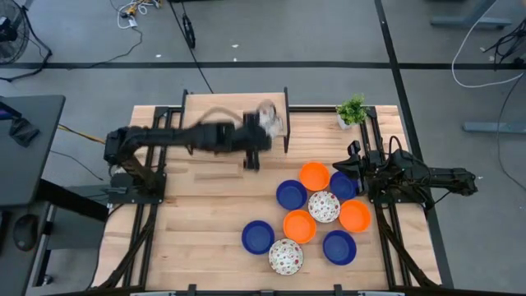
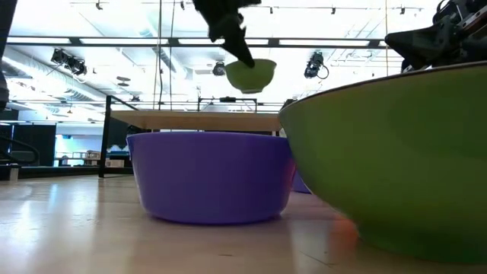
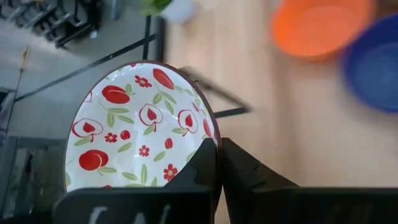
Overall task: Pick & Place Mini bowls
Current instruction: Put the top left white bowl on the shelf
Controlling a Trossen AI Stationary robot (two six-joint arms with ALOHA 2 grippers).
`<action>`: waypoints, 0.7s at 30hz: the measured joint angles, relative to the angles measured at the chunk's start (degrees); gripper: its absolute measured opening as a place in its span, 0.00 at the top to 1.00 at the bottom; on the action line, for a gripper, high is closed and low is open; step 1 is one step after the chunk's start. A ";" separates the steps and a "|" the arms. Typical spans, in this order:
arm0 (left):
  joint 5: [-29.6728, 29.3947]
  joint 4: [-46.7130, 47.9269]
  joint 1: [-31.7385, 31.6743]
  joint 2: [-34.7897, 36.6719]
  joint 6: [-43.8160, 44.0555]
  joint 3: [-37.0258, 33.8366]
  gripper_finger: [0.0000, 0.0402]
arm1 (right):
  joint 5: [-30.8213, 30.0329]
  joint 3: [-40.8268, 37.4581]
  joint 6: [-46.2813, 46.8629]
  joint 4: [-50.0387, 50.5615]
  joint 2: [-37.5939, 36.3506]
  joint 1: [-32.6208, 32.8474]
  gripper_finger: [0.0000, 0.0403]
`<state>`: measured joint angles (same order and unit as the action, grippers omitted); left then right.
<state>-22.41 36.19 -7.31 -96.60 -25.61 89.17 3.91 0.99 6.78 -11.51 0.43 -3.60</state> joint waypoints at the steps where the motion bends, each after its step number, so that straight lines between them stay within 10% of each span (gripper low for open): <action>1: 1.90 -1.18 -2.38 0.00 -1.08 0.08 0.97 | 0.01 0.00 -0.02 0.00 0.00 0.00 0.96; 9: 18.37 -9.26 -15.14 -0.80 -3.68 0.15 0.97 | 0.01 -0.01 -0.02 0.00 0.00 0.00 0.96; 21: 19.27 -14.89 -18.21 -7.89 -8.54 0.10 0.97 | 0.00 -0.01 -0.02 0.30 0.00 0.00 0.96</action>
<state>-3.14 21.29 -25.52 -104.48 -34.15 89.27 3.91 0.98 6.76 -11.21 0.43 -3.60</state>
